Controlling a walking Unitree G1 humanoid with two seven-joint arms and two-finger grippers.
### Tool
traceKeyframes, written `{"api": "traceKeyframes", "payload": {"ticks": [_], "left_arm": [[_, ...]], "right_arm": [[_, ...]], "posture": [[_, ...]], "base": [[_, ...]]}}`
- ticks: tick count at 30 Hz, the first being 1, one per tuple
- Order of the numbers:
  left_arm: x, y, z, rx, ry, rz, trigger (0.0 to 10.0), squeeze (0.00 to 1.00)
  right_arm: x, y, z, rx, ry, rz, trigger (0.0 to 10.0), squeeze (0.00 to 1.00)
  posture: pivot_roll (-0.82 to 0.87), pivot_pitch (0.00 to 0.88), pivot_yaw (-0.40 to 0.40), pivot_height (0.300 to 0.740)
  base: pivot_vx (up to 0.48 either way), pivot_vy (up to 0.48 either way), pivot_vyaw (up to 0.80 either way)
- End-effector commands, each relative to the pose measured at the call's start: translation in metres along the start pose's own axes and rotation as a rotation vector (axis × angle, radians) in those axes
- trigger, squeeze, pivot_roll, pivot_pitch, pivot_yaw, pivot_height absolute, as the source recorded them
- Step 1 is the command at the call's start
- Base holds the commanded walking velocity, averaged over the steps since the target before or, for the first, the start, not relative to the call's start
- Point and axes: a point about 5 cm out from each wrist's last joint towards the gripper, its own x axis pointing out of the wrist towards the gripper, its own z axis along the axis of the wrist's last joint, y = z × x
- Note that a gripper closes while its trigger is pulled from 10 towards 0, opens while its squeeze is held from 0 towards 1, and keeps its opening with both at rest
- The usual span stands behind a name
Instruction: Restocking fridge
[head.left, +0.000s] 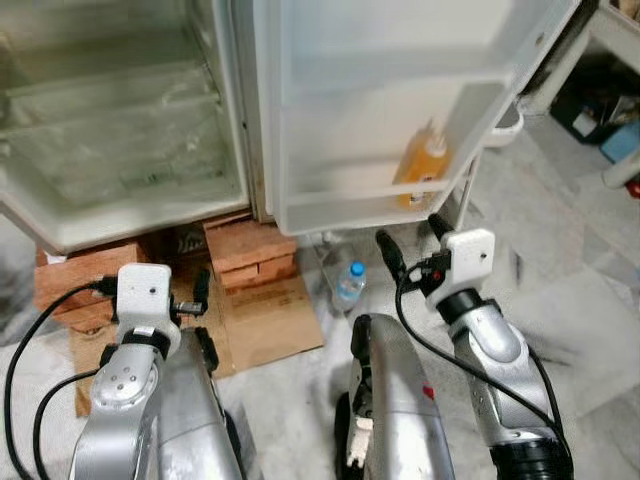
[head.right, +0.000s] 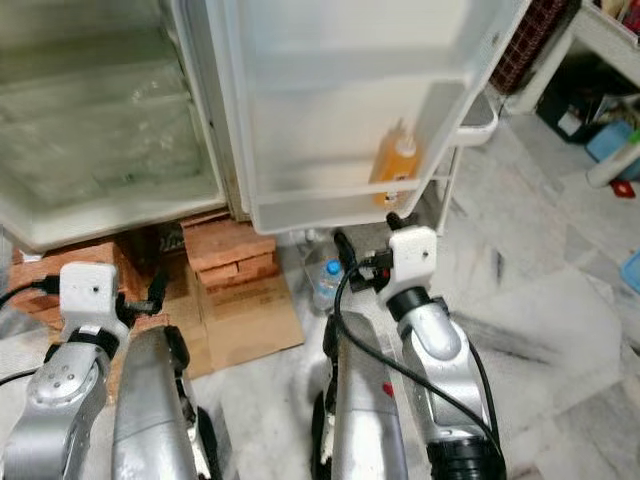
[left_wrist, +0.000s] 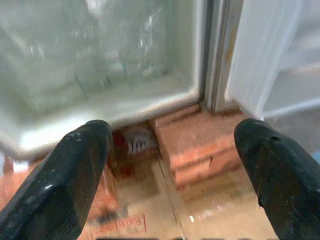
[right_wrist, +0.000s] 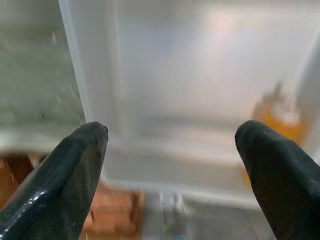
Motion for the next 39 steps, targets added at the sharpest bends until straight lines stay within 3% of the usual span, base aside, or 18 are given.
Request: {"api": "traceKeyframes", "payload": {"ticks": [1, 10, 20, 30, 39], "left_arm": [[0.004, -0.002, 0.001, 0.020, -0.012, -0.030, 10.0, 0.00], [0.013, -0.008, 0.006, 0.039, -0.067, -0.093, 10.0, 0.00], [0.014, -0.010, 0.004, 0.041, -0.077, -0.102, 10.0, 0.00], [0.026, -0.017, 0.008, 0.046, -0.106, -0.119, 10.0, 0.00], [0.034, -0.023, 0.011, 0.051, -0.127, -0.135, 10.0, 0.00]], "right_arm": [[0.004, -0.008, 0.013, 0.008, -0.025, -0.032, 10.0, 0.00], [0.013, -0.023, 0.029, 0.032, -0.029, -0.098, 10.0, 0.00], [0.010, -0.028, 0.028, 0.051, -0.014, -0.158, 10.0, 0.00], [0.008, -0.030, 0.029, 0.065, -0.013, -0.194, 10.0, 0.00], [0.005, -0.026, 0.029, 0.057, -0.009, -0.190, 10.0, 0.00]], "posture": [[0.05, 0.088, -0.038, 0.561], [0.04, 0.077, -0.030, 0.615], [0.03, 0.061, -0.027, 0.674], [0.01, 0.026, -0.025, 0.738], [0.01, 0.015, -0.030, 0.740]], "base": [[0.000, 0.000, 0.00], [0.000, 0.000, 0.00], [0.000, 0.000, 0.00], [0.000, 0.000, 0.00], [0.000, 0.000, 0.00]]}}
